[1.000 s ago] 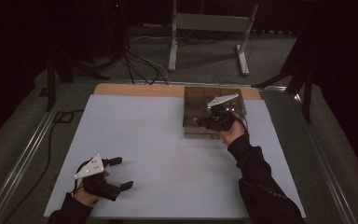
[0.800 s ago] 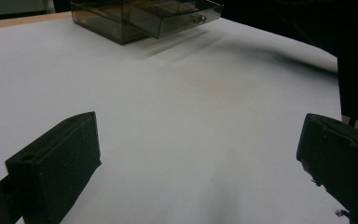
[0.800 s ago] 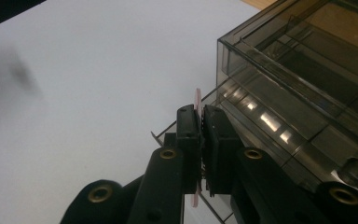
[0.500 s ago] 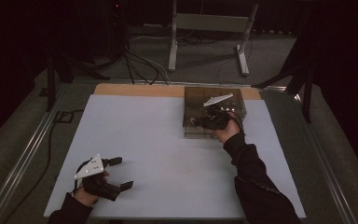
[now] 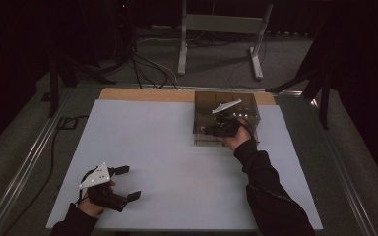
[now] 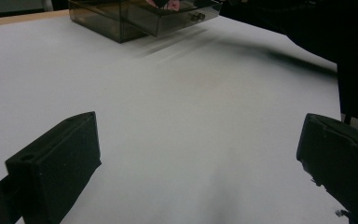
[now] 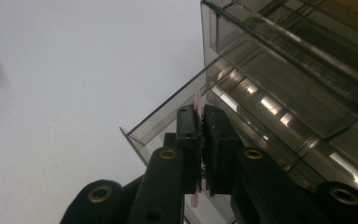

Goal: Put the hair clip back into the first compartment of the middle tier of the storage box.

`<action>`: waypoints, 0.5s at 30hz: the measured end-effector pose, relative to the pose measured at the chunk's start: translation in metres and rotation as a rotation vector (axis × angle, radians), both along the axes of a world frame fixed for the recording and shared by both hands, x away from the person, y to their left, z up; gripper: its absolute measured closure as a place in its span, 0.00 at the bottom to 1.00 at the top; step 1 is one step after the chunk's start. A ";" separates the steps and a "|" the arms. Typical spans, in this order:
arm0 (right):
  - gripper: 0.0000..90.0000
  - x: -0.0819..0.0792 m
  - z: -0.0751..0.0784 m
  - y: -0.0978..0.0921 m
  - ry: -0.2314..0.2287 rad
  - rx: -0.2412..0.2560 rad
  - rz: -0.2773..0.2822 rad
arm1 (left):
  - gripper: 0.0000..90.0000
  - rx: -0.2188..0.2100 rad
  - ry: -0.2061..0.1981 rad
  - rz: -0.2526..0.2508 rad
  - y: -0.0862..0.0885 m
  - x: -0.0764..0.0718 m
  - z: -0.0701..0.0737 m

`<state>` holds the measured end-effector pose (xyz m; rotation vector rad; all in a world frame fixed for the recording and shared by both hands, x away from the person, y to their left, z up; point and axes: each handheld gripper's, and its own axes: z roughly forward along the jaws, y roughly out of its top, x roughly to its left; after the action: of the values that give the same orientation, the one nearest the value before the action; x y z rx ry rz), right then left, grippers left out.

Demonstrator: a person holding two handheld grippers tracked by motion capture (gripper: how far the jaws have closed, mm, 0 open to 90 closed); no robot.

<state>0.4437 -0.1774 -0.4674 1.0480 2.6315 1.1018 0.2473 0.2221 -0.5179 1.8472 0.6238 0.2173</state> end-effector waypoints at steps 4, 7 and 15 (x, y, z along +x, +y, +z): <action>0.95 0.001 -0.003 0.001 0.017 -0.008 0.003 | 0.00 -0.003 0.003 0.003 0.000 0.000 0.000; 0.95 0.001 -0.006 0.002 0.027 -0.020 0.008 | 0.00 -0.004 -0.001 0.001 0.000 0.000 0.000; 0.92 0.003 -0.007 0.003 0.037 -0.032 0.005 | 0.00 -0.001 0.003 0.001 0.000 0.000 0.000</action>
<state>0.4465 -0.1742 -0.4746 1.0660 2.6729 1.0480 0.2475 0.2223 -0.5183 1.8469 0.6271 0.2152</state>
